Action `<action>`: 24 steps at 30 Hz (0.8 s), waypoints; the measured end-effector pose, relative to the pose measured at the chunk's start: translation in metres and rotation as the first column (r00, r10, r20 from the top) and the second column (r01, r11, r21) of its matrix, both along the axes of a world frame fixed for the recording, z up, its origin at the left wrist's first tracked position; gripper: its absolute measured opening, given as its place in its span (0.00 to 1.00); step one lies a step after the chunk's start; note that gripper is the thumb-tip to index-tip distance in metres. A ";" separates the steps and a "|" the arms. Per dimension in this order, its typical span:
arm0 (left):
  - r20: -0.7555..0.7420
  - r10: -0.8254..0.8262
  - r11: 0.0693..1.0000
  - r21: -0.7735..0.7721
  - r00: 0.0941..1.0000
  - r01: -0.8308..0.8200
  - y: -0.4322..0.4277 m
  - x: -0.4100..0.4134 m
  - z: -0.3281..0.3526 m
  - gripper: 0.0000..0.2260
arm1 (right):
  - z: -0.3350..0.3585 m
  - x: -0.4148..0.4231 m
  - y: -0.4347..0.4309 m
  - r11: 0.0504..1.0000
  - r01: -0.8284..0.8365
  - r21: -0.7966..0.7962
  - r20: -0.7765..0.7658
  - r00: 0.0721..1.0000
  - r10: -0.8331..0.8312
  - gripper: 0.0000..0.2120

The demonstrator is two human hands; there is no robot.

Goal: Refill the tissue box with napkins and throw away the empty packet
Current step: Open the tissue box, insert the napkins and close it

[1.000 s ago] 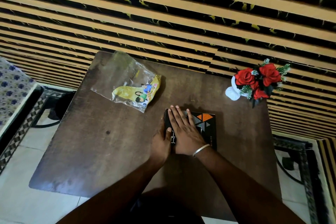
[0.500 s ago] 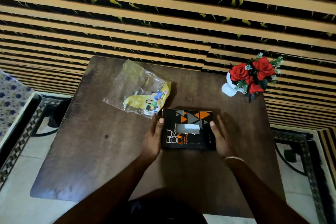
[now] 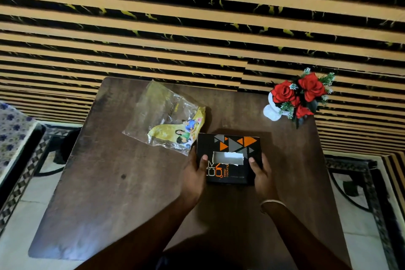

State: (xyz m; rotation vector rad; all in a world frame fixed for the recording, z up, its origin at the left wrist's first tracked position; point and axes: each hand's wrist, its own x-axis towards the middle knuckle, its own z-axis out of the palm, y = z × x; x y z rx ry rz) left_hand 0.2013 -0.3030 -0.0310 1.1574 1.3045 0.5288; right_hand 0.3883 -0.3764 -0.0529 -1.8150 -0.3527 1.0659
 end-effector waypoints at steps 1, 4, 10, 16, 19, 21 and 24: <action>0.003 -0.017 1.000 0.007 1.000 0.017 0.007 0.006 0.005 0.28 | 0.003 0.004 0.004 1.000 0.023 0.009 0.008 1.000 -0.023 0.48; 0.038 -0.072 0.997 0.019 0.997 0.071 0.035 0.024 0.014 0.21 | 0.008 0.015 0.022 0.989 0.143 0.045 -0.008 0.990 -0.142 0.33; 0.044 -0.065 0.996 -0.060 0.997 0.067 0.094 0.048 0.020 0.18 | 0.014 0.028 0.074 0.985 0.164 0.045 -0.019 0.986 -0.163 0.31; 0.076 0.079 0.990 -0.126 0.994 -0.069 0.145 0.051 0.014 0.16 | 0.008 0.037 0.143 0.994 0.100 0.033 -0.051 0.994 -0.099 0.34; 0.085 0.151 0.980 -0.144 0.985 -0.138 0.170 0.050 0.008 0.16 | 0.000 0.041 0.175 0.998 0.044 0.038 -0.048 0.998 -0.042 0.37; 0.104 0.205 0.969 -0.161 0.973 -0.187 0.185 0.050 0.008 0.15 | 0.010 0.038 0.193 0.998 0.027 0.053 -0.041 0.999 -0.025 0.30; 0.097 0.200 0.975 -0.117 0.975 -0.189 0.207 0.052 0.009 0.12 | 0.016 0.039 0.216 0.997 0.045 0.070 -0.066 0.997 -0.040 0.28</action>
